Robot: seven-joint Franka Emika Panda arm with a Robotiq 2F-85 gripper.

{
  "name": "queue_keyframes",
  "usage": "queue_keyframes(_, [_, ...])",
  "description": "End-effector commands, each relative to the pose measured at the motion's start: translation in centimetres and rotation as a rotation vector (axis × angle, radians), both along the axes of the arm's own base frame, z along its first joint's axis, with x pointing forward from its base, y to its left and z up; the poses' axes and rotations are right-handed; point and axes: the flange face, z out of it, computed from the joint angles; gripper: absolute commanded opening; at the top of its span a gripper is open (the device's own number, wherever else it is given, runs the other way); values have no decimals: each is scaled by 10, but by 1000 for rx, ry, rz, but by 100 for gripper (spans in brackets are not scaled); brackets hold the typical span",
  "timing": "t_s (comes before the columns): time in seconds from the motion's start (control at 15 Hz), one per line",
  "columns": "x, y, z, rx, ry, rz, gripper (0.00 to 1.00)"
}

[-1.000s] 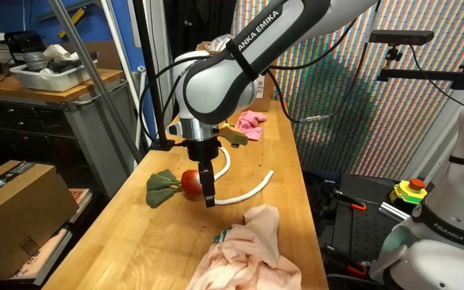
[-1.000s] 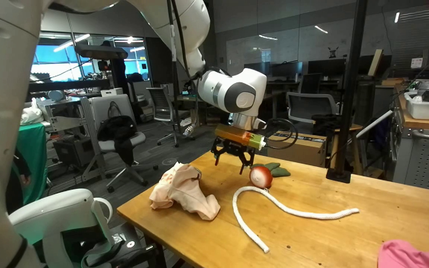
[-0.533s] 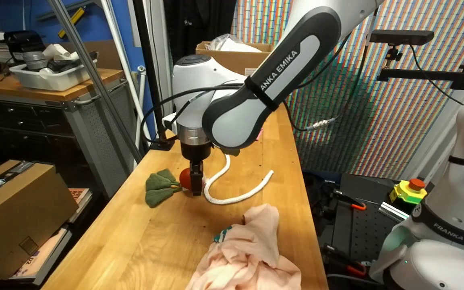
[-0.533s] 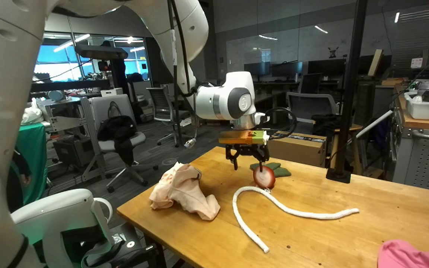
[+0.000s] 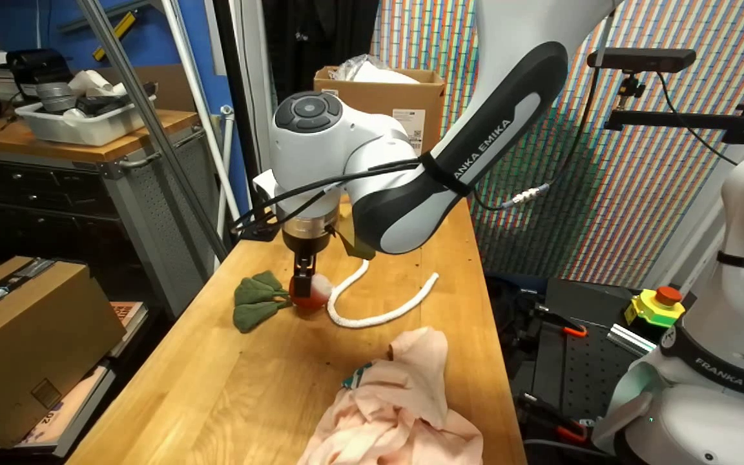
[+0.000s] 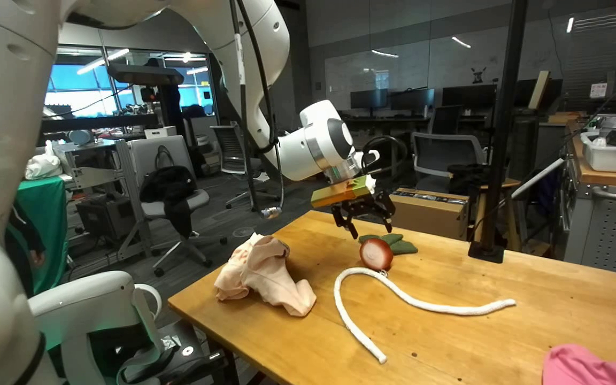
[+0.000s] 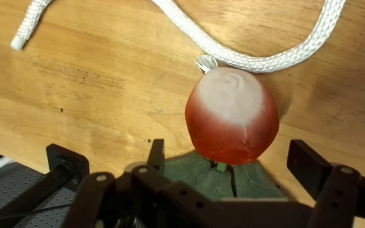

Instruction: Move the pink t-shirt to the right, move the peach t-shirt to the left, move the radish to the right, move the rope backwards

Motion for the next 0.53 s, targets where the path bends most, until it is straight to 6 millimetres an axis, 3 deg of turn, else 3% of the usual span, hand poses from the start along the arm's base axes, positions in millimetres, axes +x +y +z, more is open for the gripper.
queue_keyframes(0.0, [-2,3,0,-11,-16,-36,100])
queue_keyframes(0.47, [3,-10,-14,-10,9,-73,100])
